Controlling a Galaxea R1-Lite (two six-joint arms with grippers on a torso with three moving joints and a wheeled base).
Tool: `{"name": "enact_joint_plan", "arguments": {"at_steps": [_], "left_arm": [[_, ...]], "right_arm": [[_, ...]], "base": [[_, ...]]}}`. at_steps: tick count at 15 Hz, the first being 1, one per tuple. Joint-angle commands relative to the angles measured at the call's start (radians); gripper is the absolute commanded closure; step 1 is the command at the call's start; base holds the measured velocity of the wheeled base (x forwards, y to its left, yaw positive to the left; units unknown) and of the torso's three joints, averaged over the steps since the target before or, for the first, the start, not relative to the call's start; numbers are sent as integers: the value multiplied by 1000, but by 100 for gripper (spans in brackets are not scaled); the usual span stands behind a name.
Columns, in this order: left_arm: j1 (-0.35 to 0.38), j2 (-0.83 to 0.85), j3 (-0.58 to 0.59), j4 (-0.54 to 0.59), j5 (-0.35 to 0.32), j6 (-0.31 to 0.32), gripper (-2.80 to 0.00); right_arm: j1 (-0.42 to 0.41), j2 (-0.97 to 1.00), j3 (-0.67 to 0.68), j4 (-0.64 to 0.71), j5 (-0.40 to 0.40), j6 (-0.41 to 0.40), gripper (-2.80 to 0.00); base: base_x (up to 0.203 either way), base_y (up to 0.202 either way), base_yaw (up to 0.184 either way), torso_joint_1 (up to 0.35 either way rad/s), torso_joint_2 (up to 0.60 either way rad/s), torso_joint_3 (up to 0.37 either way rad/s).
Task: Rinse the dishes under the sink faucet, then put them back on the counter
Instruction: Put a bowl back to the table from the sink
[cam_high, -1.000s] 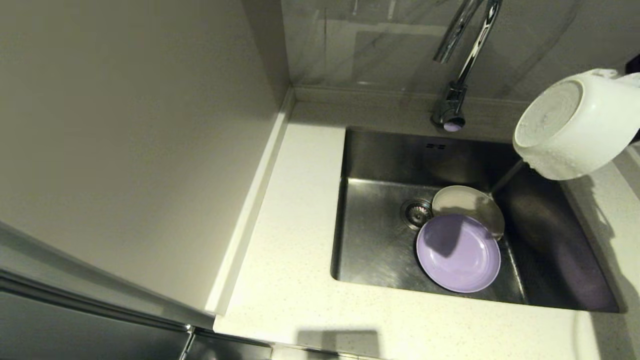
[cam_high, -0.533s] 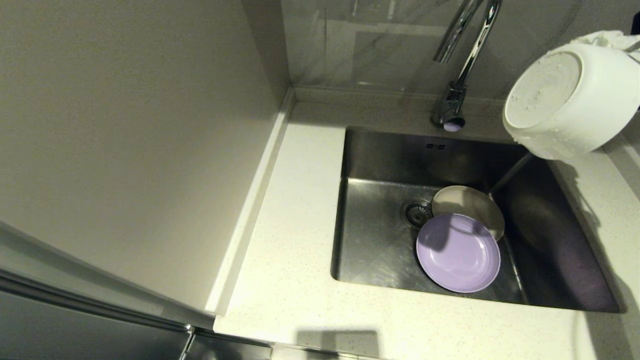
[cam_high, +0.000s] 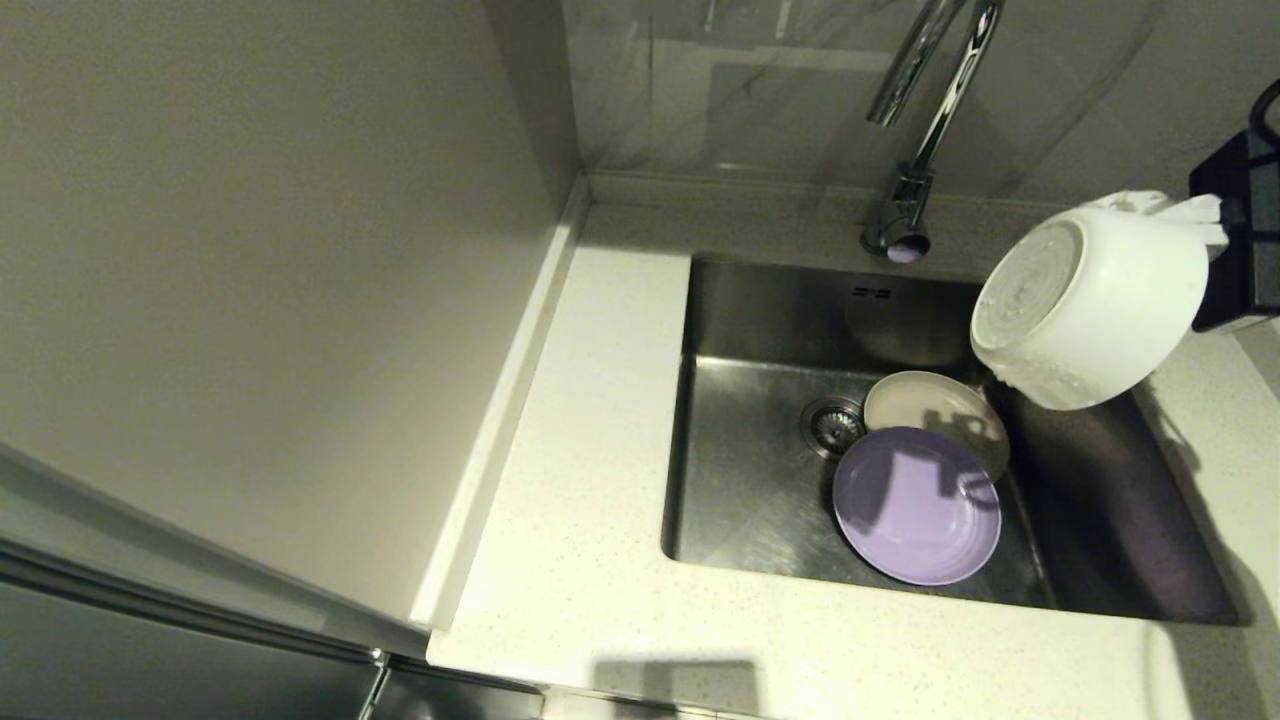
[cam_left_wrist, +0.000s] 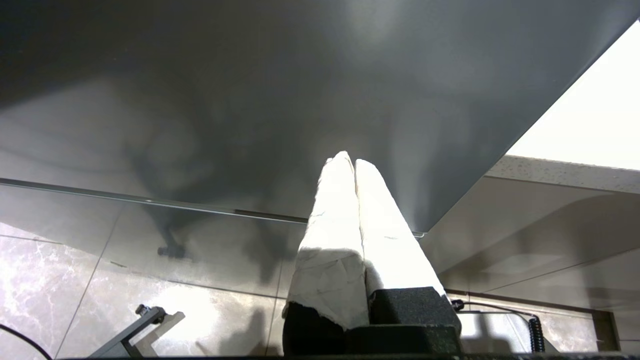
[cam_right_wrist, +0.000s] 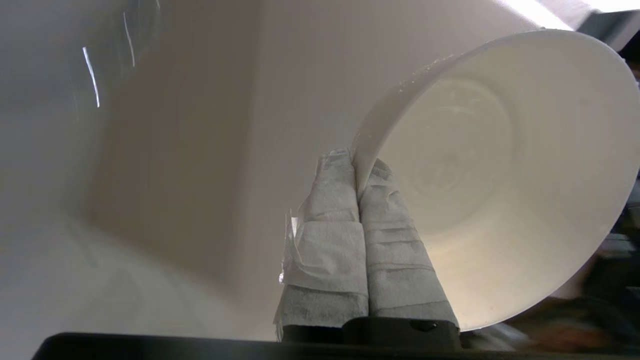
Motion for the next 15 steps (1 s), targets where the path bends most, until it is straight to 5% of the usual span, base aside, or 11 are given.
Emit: {"name": "enact_joint_plan", "arguments": {"at_steps": [1,2,4,6,7,9,11,13,15], "left_arm": [[0,-2,0,-1,1,-1,0],[0,-2,0,-1,1,-1,0],[0,-2,0,-1,1,-1,0],[0,-2,0,-1,1,-1,0],[0,-2,0,-1,1,-1,0],[0,-2,0,-1,1,-1,0],[0,-2,0,-1,1,-1,0],[0,-2,0,-1,1,-1,0],[0,-2,0,-1,1,-1,0]], "right_arm": [[19,32,-53,625,-188,-150,0],[37,37,-60,770,-361,-349,0],[44,48,-28,840,-912,-981,0],[22,58,9,654,-1294,-1514,0],[13,61,22,440,-1370,-1716,0],[7,63,34,98,-1439,-2051,0],[3,46,40,-93,-1463,-2371,0],[-4,15,61,-287,-1351,-2571,0],[-57,10,77,-329,-1230,-2808,0]], "base": [[0,0,0,0,0,0],[0,0,0,0,0,0],[0,0,0,0,0,0],[0,0,0,0,0,0],[0,0,0,0,0,0],[0,0,0,0,0,0],[0,0,0,0,0,0],[0,0,0,0,0,0],[0,0,0,0,0,0]]}}
